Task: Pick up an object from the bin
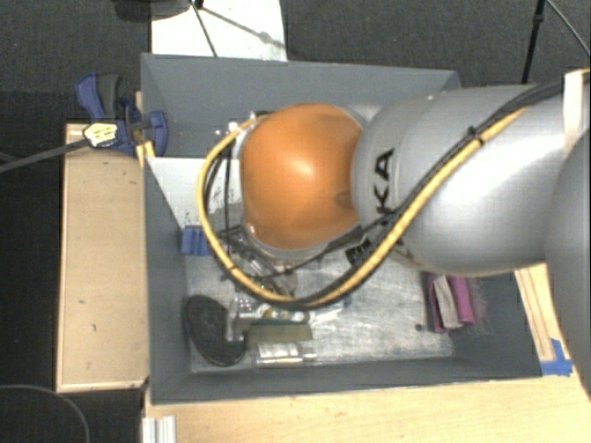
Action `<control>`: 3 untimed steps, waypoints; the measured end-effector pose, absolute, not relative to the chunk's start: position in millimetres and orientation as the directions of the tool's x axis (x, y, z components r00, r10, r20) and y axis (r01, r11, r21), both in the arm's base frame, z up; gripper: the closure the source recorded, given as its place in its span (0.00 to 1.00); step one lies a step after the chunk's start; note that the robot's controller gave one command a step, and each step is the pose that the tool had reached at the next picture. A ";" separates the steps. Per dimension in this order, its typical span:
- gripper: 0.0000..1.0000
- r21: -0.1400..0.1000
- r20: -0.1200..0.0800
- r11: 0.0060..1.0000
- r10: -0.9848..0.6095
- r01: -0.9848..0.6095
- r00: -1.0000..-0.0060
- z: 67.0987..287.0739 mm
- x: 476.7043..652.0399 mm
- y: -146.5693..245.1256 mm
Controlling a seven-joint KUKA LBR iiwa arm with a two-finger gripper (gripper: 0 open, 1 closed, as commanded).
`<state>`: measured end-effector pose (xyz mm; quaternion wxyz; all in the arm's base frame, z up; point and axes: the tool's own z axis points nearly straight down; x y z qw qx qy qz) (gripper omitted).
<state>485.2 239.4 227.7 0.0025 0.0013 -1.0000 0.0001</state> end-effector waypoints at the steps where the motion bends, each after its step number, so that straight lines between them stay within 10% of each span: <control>1: 0.00 0.000 0.000 1.000 -0.031 -0.031 -1.000 72.7 481.6 219.1; 2: 1.00 0.000 -0.001 1.000 -0.024 -0.024 -1.000 75.6 482.2 218.8; 3: 1.00 0.000 -0.010 0.954 -0.300 -0.300 -0.954 299.6 512.9 198.0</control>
Offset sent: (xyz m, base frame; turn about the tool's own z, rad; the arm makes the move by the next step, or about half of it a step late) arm -0.0036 -0.0197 -0.1522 -0.0319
